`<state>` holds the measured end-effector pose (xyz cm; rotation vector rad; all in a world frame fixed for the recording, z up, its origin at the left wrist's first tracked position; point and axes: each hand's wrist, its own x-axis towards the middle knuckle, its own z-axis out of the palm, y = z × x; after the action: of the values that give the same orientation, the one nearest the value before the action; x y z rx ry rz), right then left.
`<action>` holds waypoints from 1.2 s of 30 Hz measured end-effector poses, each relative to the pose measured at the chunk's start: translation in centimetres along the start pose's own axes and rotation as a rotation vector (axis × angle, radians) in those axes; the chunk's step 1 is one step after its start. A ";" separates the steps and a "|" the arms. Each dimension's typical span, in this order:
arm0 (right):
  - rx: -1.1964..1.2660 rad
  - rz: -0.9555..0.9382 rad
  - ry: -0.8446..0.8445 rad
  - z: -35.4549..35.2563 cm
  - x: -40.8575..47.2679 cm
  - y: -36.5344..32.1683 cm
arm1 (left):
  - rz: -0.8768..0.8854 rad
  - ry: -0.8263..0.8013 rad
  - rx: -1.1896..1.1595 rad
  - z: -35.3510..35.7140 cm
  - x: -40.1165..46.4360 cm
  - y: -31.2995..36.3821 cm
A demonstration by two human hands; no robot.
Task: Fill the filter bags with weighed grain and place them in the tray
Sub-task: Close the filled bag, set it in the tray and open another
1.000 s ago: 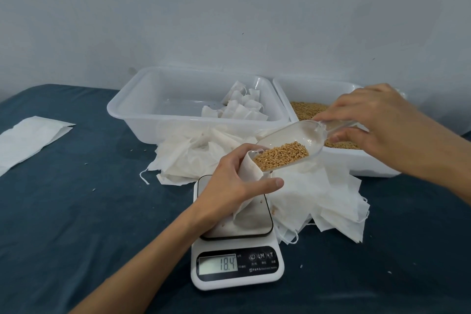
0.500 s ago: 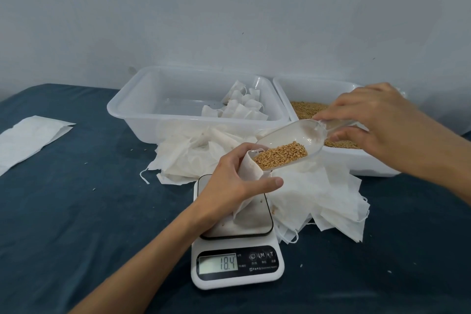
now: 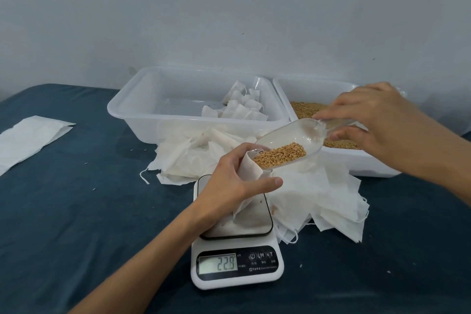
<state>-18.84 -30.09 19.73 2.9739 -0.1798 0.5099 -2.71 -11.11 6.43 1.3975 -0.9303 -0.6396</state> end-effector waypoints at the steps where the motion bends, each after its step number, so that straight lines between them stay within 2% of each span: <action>1: 0.000 0.000 0.000 0.0 0.0 0.0 | 0.001 0.002 0.001 0.0 0.0 0.0; 19: 0.020 0.005 0.012 0.4 -0.1 0.5 | -0.006 -0.004 -0.034 0.1 0.0 0.0; 25: 0.166 0.090 0.005 1.3 -0.6 0.6 | -0.015 0.005 -0.067 0.0 -0.1 0.2; 30: 0.381 0.228 -0.015 2.3 -1.2 0.8 | -0.003 0.015 -0.074 0.0 -0.2 0.4; 36: 0.558 0.352 0.035 3.1 -2.2 3.9 | 0.011 0.036 -0.048 0.1 -0.1 0.3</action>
<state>-20.41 -34.11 16.48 3.4850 -0.6675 0.7580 -2.91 -11.10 6.72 1.3562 -0.8883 -0.6227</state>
